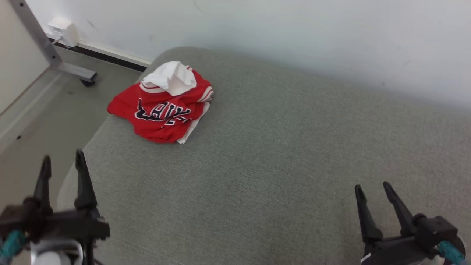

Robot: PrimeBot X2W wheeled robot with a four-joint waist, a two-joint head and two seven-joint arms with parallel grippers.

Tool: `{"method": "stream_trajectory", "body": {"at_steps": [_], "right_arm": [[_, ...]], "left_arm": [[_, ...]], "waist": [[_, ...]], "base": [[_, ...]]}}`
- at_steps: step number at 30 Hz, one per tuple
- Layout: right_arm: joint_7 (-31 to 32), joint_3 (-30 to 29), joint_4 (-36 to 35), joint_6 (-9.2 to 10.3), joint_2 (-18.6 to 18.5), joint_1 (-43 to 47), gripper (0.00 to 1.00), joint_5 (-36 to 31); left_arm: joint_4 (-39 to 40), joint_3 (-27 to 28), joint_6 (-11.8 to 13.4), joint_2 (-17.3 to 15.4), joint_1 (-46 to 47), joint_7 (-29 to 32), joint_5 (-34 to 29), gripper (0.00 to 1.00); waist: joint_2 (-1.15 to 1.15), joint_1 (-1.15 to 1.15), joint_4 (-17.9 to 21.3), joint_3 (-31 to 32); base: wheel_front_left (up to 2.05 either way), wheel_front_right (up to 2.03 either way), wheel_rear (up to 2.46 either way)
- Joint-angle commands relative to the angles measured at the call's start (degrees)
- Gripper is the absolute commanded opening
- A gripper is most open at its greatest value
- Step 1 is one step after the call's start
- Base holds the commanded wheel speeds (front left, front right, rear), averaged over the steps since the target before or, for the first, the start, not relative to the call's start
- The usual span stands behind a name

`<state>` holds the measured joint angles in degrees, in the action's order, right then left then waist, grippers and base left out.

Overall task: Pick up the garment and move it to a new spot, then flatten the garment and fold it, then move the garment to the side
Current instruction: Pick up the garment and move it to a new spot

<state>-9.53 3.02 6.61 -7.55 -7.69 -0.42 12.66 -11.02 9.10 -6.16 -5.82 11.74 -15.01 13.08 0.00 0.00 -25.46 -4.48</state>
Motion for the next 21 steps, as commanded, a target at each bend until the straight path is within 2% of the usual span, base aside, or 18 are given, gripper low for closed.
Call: {"method": "stream_trajectory", "body": {"at_steps": [1, 5, 13, 21], "right_arm": [[0.4, -0.4, -0.4, 0.15, -0.8, -0.8, 1.0, -0.5], [1.0, -1.7, -2.6, 0.15, -2.4, -2.3, 1.0, -0.9], [1.2, -3.4, -6.1, 0.15, -4.2, -4.9, 1.0, -1.3], [0.8, -6.3, -8.5, 0.15, -4.8, -5.7, 1.0, -1.7]], "left_arm": [[-0.4, -0.2, -0.3, -0.3, 2.3, 0.2, 0.6, 1.0], [-2.8, -0.3, -0.4, -1.7, 9.9, 0.7, 1.9, 1.0], [-7.7, 1.5, -0.2, -6.9, 23.1, 2.1, 3.1, 1.0], [-14.7, 1.7, -0.2, -11.6, 31.9, 4.2, 3.2, 1.0]], "waist": [[0.0, 0.0, 2.9, -3.2], [0.0, 0.0, 6.2, -7.6], [0.0, 0.0, 14.1, -16.3], [0.0, 0.0, 19.3, -21.0]], "base": [[0.0, 0.0, 0.0], [0.0, 0.0, 0.0], [0.0, 0.0, 0.0], [0.0, 0.0, 0.0]]}}
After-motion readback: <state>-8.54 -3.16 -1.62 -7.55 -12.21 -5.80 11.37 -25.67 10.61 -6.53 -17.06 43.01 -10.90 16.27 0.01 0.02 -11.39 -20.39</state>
